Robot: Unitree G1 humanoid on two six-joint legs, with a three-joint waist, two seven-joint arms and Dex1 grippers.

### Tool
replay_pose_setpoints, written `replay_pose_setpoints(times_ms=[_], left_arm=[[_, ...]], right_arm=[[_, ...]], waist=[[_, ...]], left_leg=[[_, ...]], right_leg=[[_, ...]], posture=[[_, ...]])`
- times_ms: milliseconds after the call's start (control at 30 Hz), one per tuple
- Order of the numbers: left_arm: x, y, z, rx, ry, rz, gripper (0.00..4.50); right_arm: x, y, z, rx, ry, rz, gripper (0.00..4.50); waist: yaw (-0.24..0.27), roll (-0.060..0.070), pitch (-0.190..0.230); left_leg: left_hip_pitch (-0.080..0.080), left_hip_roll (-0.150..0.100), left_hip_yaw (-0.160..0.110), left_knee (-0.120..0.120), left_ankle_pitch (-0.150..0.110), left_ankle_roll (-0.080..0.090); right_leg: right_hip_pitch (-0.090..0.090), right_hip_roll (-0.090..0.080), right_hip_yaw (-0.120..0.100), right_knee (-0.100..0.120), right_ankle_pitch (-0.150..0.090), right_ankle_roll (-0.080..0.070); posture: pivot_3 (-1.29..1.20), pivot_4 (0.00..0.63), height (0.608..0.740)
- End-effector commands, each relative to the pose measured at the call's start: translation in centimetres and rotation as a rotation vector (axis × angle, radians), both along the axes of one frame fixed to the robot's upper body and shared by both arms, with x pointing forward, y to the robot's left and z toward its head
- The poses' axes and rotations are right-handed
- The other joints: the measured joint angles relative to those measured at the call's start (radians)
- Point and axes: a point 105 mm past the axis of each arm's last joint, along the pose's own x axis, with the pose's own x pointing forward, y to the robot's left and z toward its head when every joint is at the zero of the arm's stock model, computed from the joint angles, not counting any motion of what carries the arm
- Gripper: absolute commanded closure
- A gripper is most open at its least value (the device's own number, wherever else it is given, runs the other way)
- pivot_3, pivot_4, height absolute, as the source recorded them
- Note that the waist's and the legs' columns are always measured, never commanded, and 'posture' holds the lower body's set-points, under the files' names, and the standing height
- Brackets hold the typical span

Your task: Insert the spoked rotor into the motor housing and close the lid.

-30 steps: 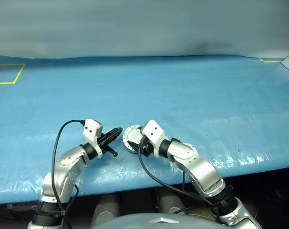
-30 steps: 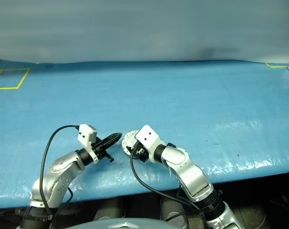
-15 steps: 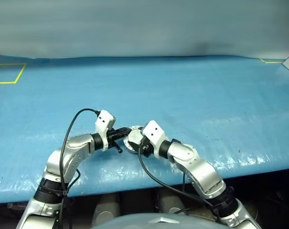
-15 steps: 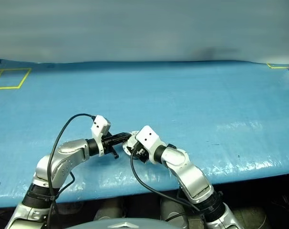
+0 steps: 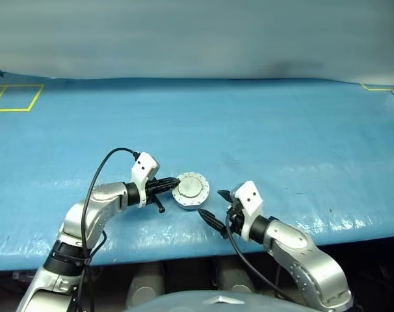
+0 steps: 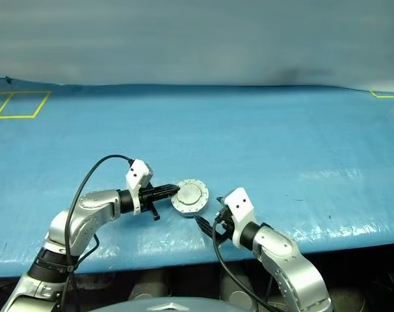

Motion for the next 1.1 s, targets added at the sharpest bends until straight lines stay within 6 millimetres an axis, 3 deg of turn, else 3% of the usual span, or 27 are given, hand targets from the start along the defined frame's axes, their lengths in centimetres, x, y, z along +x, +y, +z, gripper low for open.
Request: replay_pose_setpoints(times_ms=[33,133,300,633,1033,1100], left_arm=[[-0.8,-0.3,-1.8,0.026,0.067,-0.026,4.50],[-0.9,-0.4,-2.0,0.030,0.067,-0.033,4.50],[-0.9,-0.5,-2.1,0.026,0.068,-0.038,4.50],[-1.2,-0.2,-2.3,0.026,0.074,-0.023,4.50],[-1.3,-0.3,-2.6,0.028,0.073,-0.021,4.50],[-1.3,-0.3,-2.6,0.028,0.072,-0.020,4.50]], right_arm=[[-0.7,-0.2,2.5,0.184,0.014,-0.016,0.02],[-0.2,-0.1,2.3,0.450,0.157,-0.088,0.02],[0.8,0.8,1.3,0.712,0.317,-0.146,0.02],[1.4,3.4,-1.3,0.786,0.519,-0.166,0.02],[1.4,3.0,-2.0,0.925,0.626,-0.228,0.02],[1.4,3.0,-2.3,0.926,0.638,-0.240,0.39]], waist=[[0.000,0.000,0.000],[-0.001,0.000,-0.001],[0.000,0.002,-0.001],[-0.003,0.004,-0.001],[-0.004,0.004,-0.002],[-0.004,0.004,-0.002]], left_leg=[[0.000,0.000,0.000,0.000,0.000,0.000],[0.000,0.001,0.000,0.000,0.000,0.000],[-0.001,0.000,0.000,-0.001,0.000,0.000],[-0.002,0.000,0.000,-0.001,0.000,0.000],[-0.002,0.000,0.000,-0.002,0.000,0.000],[-0.002,0.000,0.000,-0.002,0.000,0.000]], right_leg=[[0.000,0.000,0.000,0.000,0.000,0.000],[0.000,0.000,0.000,0.000,0.000,0.000],[-0.001,-0.001,0.000,-0.001,0.000,0.000],[-0.002,-0.001,0.000,-0.001,0.000,0.000],[-0.002,-0.001,0.000,-0.002,0.000,0.000],[-0.002,-0.001,0.000,-0.002,0.000,0.000]], posture=[[0.00,0.150,0.740],[0.00,0.150,0.740],[0.00,0.150,0.740],[0.00,0.150,0.740],[0.00,0.150,0.740],[0.00,0.150,0.740]])
